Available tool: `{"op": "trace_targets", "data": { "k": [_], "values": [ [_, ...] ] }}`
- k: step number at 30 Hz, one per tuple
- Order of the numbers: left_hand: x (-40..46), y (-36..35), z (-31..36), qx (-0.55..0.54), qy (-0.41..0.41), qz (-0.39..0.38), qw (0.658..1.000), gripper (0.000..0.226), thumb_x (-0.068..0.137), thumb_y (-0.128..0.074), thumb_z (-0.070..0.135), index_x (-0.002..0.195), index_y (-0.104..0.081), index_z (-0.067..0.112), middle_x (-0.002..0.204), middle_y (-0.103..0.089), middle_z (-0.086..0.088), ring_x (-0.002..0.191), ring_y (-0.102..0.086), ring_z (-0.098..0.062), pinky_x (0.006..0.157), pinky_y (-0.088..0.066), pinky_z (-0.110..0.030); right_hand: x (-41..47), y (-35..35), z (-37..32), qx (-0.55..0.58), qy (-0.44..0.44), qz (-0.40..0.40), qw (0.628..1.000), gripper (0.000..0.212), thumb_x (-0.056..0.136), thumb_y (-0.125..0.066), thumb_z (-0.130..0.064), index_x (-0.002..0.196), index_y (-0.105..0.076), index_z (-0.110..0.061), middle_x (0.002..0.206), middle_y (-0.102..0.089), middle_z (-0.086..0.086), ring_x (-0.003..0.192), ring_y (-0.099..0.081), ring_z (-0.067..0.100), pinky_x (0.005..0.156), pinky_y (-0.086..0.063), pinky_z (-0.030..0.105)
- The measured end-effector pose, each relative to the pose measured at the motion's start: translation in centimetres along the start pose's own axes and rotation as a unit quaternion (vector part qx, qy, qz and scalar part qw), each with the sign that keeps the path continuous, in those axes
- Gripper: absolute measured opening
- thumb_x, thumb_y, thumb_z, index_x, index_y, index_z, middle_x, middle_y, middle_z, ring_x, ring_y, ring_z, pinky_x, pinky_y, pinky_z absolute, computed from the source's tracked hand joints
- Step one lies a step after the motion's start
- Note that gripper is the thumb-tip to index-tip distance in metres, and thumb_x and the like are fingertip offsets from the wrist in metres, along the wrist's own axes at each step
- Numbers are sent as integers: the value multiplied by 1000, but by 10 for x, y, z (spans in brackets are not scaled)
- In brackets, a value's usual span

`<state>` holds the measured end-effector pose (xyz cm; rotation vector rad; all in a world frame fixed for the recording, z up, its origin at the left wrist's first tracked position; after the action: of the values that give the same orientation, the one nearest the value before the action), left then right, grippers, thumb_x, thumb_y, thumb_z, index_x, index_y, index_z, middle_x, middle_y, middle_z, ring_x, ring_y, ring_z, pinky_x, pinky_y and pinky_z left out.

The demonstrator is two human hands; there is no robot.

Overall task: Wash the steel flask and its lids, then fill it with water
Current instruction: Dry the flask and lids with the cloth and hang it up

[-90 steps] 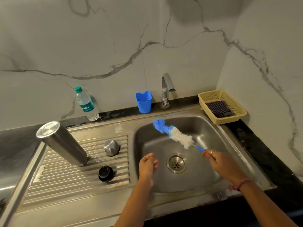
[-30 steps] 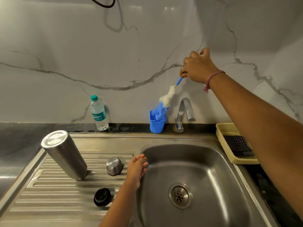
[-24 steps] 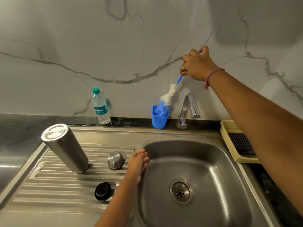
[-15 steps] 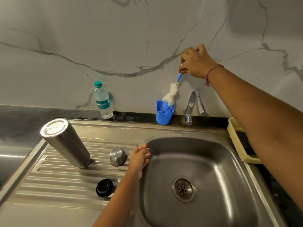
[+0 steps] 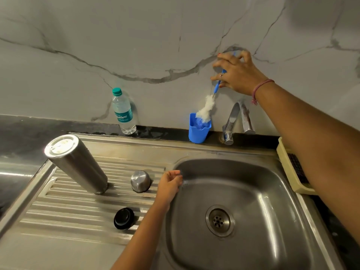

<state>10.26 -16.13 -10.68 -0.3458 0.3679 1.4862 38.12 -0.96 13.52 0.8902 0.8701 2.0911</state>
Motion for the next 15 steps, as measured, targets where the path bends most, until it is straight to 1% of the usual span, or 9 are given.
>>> {"op": "trace_targets", "data": {
  "k": [6,11,15],
  "values": [
    [-10,-3,3,21,-7,-6,1000,18,96,-60,14,113,-60,18,101,-68,-4,86,-63,-12,66,-44,-21,-8,11,-1,18,-9,4,1000,34,85,-69,-20,119,-66,-23,139,-50,9,138,-32,27,93,-29,52],
    [-20,-1,10,20,-13,-8,1000,16,96,-60,14,112,-60,17,96,-67,-1,81,-62,-11,64,-43,-20,-20,31,-2,22,-15,19,999,34,87,-67,-19,121,-65,-21,138,-51,10,137,-36,29,93,-31,53],
    [-29,1,18,47,-38,-13,998,16,96,-60,14,110,-61,19,93,-67,1,81,-62,-10,66,-43,-22,-33,50,-5,25,-23,36,999,33,88,-67,-20,121,-66,-18,136,-53,11,135,-36,30,92,-30,53]
  ]
}}
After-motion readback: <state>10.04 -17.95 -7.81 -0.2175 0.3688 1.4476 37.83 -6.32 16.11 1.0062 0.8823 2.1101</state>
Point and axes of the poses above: each hand's wrist, its own x-axis towards the middle knuckle, its own y-axis out of the back of the hand, z = x × y, the point moved 1 cm from there along x, towards the middle knuckle
